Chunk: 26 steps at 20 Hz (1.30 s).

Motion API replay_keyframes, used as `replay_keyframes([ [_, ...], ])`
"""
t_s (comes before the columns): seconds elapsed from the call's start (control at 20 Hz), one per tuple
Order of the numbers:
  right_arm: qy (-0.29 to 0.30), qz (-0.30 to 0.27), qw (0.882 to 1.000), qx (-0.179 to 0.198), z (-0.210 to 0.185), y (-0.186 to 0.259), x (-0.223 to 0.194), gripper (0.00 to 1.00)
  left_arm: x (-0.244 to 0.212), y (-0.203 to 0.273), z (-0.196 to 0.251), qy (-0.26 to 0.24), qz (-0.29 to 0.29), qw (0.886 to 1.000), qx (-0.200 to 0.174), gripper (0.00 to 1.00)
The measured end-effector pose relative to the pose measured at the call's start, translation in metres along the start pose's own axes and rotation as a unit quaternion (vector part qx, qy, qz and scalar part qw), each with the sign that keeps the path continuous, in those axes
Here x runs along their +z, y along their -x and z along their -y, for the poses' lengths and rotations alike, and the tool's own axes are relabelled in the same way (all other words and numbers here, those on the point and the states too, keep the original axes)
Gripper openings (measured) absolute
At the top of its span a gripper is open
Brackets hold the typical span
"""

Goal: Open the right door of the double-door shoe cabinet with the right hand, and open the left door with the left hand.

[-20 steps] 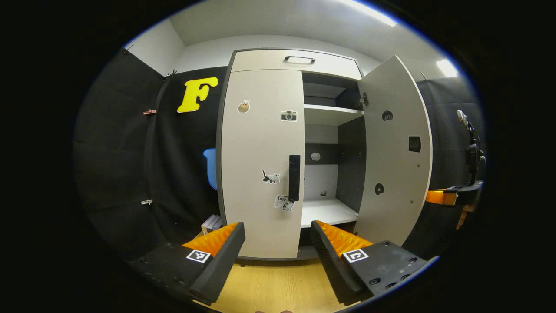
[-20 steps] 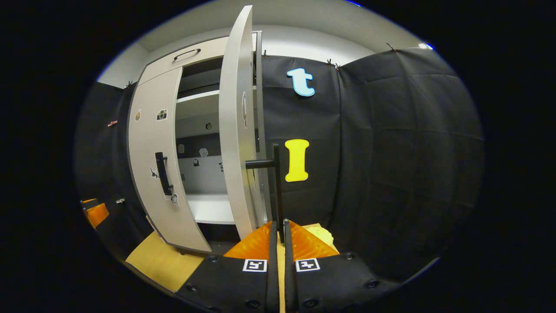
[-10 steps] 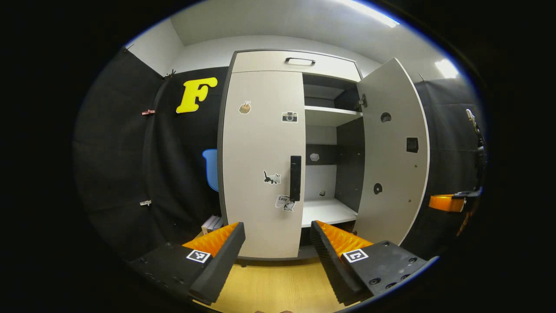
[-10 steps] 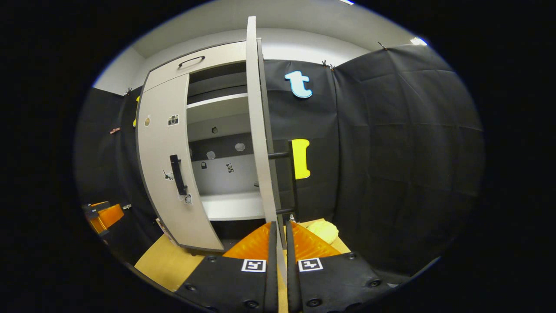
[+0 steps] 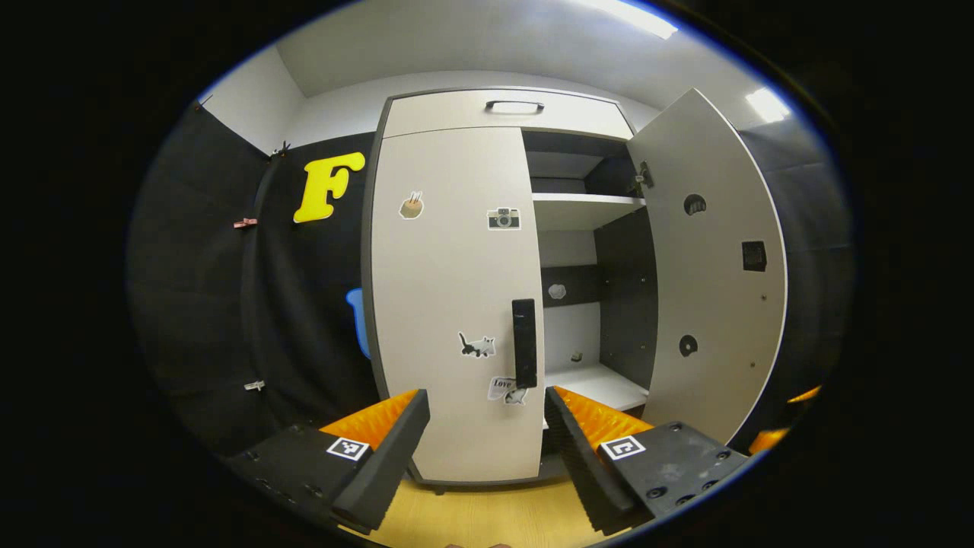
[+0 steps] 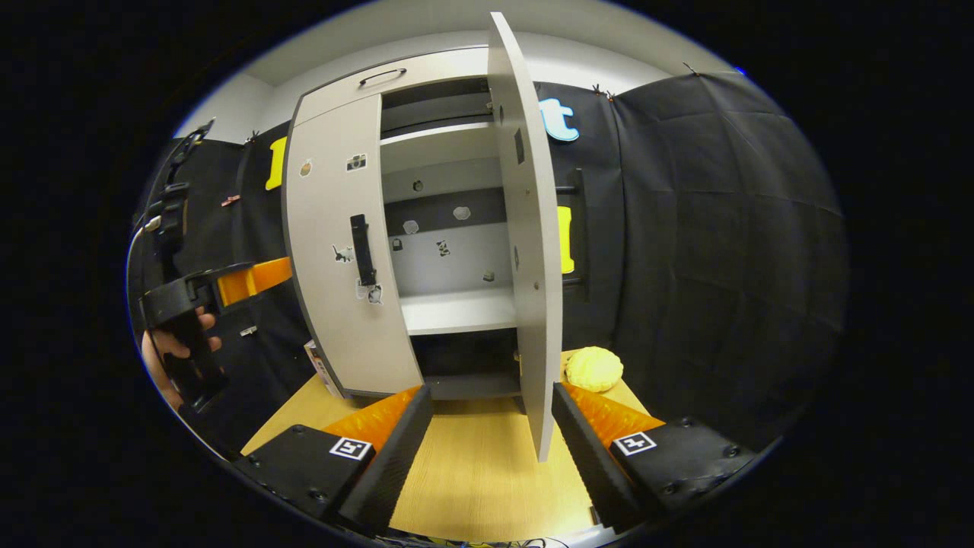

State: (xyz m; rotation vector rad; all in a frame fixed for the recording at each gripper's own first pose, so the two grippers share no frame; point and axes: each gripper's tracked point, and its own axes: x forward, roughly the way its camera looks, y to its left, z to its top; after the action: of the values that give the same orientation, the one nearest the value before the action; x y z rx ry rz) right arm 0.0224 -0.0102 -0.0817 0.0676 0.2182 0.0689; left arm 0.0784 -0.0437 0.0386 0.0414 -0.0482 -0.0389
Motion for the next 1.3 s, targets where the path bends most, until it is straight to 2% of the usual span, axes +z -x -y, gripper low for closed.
replay_keyframes([
  [0.15, 0.015, 0.019, 1.000, 0.003, 0.002, 0.001, 0.003, 0.99, 0.009, -0.030, 0.008, -0.005, 0.014, 1.000, 0.002, 0.95],
  [0.3, 0.017, 0.038, 0.999, 0.009, 0.007, 0.004, 0.012, 0.99, 0.006, -0.060, 0.022, 0.013, 0.004, 1.000, -0.008, 0.95],
  [0.45, 0.023, 0.057, 0.998, 0.005, 0.017, 0.002, 0.020, 0.99, 0.005, -0.087, 0.026, 0.020, 0.004, 1.000, -0.001, 0.94],
  [0.85, 0.018, 0.051, 0.998, 0.010, 0.032, -0.018, 0.020, 0.99, -0.019, -0.151, 0.019, 0.014, -0.017, 0.999, 0.026, 0.93],
  [1.05, 0.023, 0.040, 0.999, 0.013, 0.036, -0.029, 0.011, 0.99, -0.020, -0.169, 0.025, 0.027, -0.021, 0.999, 0.019, 0.82],
  [1.1, 0.020, 0.036, 0.999, 0.015, 0.035, -0.031, 0.009, 0.99, -0.020, -0.172, 0.028, 0.034, -0.021, 0.999, 0.015, 0.76],
  [1.3, 0.017, 0.030, 0.999, 0.021, 0.036, -0.036, 0.006, 0.99, -0.022, -0.185, 0.035, 0.055, -0.029, 0.998, 0.006, 0.62],
])
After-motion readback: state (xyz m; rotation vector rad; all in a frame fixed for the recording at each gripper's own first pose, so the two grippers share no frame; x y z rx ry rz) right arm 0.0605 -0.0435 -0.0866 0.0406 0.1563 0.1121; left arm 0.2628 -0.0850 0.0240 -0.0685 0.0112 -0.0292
